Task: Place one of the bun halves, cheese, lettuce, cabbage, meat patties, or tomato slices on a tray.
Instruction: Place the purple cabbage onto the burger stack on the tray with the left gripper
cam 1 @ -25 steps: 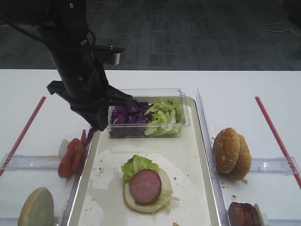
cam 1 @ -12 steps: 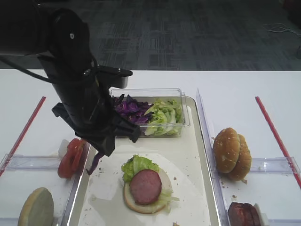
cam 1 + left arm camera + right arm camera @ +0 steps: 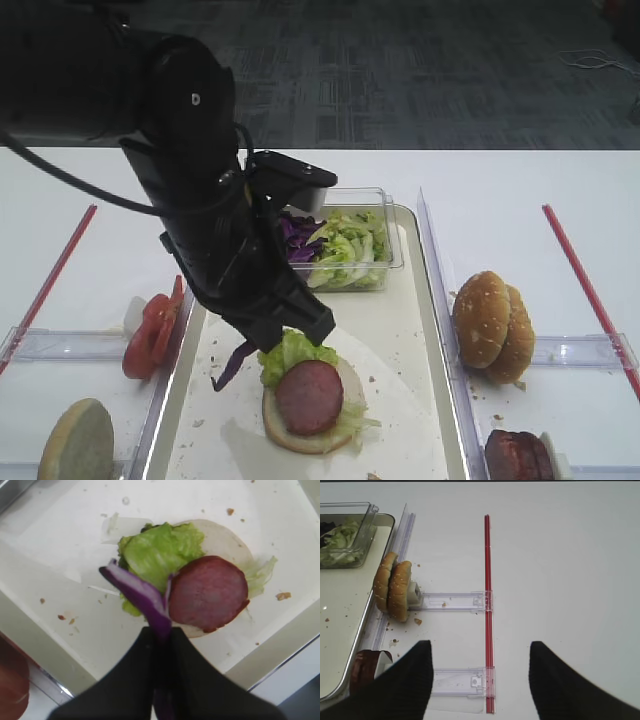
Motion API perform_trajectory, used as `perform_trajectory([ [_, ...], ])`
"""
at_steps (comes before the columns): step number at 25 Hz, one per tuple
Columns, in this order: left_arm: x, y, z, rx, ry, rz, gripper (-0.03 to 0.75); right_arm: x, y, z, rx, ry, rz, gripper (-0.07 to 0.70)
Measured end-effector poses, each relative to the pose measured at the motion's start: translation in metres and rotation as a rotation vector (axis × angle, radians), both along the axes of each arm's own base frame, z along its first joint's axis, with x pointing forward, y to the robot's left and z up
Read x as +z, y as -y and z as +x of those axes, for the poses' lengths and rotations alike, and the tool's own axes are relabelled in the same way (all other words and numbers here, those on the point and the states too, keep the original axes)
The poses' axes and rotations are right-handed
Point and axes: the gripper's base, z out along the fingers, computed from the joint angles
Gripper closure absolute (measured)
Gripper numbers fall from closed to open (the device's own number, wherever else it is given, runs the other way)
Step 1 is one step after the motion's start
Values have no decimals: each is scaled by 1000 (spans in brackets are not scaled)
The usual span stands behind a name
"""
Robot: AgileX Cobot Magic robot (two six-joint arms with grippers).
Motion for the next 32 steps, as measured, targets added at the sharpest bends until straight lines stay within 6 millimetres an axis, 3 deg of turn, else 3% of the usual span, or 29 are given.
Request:
perform_trajectory([
  [10, -6, 21, -10, -200, 48, -17, 649, 0, 0, 0, 0, 0, 0, 199],
  [22, -16, 31, -8, -341, 61, -73, 649, 0, 0, 0, 0, 0, 0, 199],
  [32, -32, 36, -7, -358, 16, -67, 649, 0, 0, 0, 0, 0, 0, 199],
])
